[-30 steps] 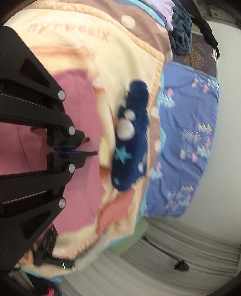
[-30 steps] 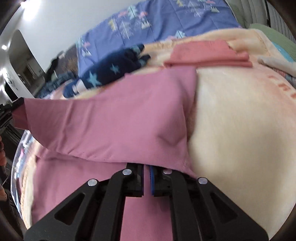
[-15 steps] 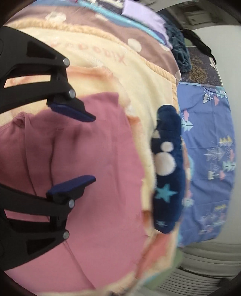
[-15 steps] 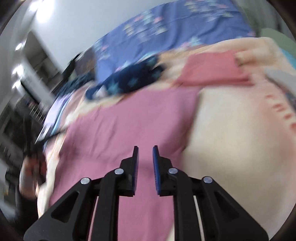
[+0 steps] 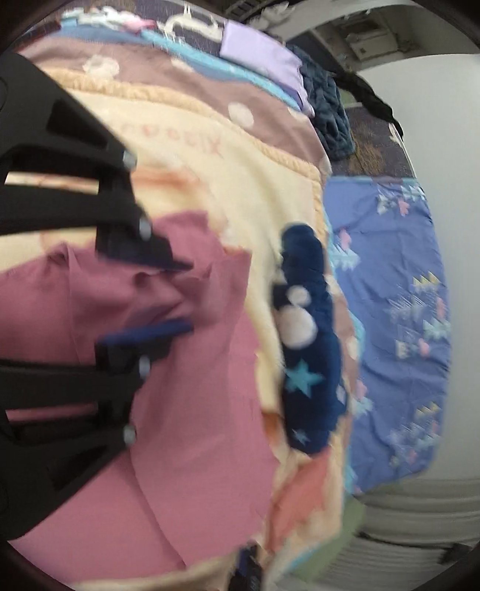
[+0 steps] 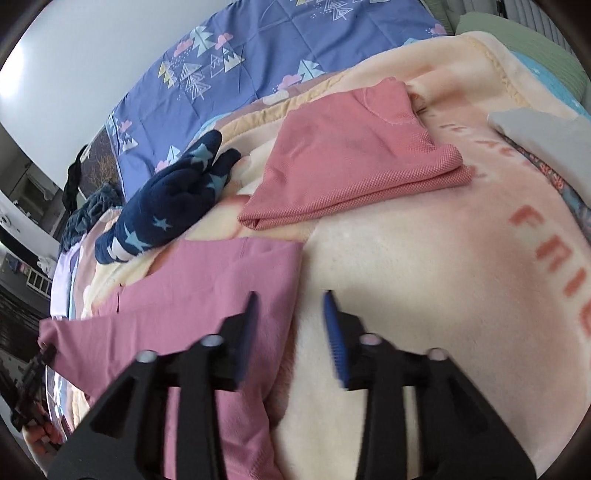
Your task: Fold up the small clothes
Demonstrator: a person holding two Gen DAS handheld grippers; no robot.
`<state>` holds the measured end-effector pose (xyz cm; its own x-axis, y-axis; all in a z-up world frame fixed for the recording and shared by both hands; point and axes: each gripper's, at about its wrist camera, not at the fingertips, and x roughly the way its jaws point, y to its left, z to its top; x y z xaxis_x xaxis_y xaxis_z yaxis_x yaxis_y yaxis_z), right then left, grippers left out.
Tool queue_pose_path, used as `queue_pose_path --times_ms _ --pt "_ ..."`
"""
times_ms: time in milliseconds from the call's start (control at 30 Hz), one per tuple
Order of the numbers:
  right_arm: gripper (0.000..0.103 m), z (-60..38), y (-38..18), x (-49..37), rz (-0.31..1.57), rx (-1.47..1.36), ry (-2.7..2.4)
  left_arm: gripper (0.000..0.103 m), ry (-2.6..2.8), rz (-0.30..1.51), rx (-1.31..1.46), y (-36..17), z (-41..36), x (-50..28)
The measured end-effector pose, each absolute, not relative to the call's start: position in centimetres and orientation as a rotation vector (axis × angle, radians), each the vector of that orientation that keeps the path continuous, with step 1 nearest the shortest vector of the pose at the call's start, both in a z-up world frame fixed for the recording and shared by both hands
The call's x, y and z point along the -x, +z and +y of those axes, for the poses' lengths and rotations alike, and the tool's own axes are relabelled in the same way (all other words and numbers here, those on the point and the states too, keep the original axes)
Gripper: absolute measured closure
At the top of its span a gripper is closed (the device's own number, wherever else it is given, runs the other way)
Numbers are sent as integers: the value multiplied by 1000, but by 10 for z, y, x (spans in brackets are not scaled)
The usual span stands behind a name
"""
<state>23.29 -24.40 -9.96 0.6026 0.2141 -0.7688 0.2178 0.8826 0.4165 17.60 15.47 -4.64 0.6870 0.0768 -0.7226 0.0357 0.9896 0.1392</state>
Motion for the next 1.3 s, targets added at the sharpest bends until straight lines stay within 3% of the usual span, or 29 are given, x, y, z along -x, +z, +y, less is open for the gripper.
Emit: queue_pose_path --times_ms 233,267,300,400,467,533,667,800,900,967,1167,1200,1300 --pt "60 -237 -113 -251 956 -537 37 54 -41 851 -74 -73 138 -178" --pt "87 -233 -111 -253 925 -520 53 54 -59 864 -83 -78 131 -180" --pt "101 -228 -108 -254 906 -489 73 54 -63 883 -105 -87 123 -183" --pt "101 -214 -90 -248 814 -354 27 53 -43 911 -172 -127 109 -192" --pt "101 -215 -101 -258 855 -252 -51 53 -26 882 -189 -127 104 -186" --pt "101 -222 -117 -265 911 -270 -70 53 -24 877 -206 -126 102 -183" --pt "97 -231 -100 -253 839 -292 -178 53 -43 877 -158 -127 109 -184" --pt "97 -197 -77 -217 817 -348 171 52 -43 873 -153 -127 109 -185" --pt "97 -156 -100 -191 923 -101 194 52 -49 872 -145 -127 111 -184" --pt "103 -149 -140 -189 958 87 77 52 -55 872 -139 -127 112 -184" --pt "100 -136 -102 -163 816 19 95 52 -132 813 -22 -104 130 -148" --pt "100 -134 -98 -157 810 13 123 48 -132 819 -32 -106 132 -143" --pt "98 -135 -126 -156 882 106 48 45 -127 883 -62 -125 140 -134"
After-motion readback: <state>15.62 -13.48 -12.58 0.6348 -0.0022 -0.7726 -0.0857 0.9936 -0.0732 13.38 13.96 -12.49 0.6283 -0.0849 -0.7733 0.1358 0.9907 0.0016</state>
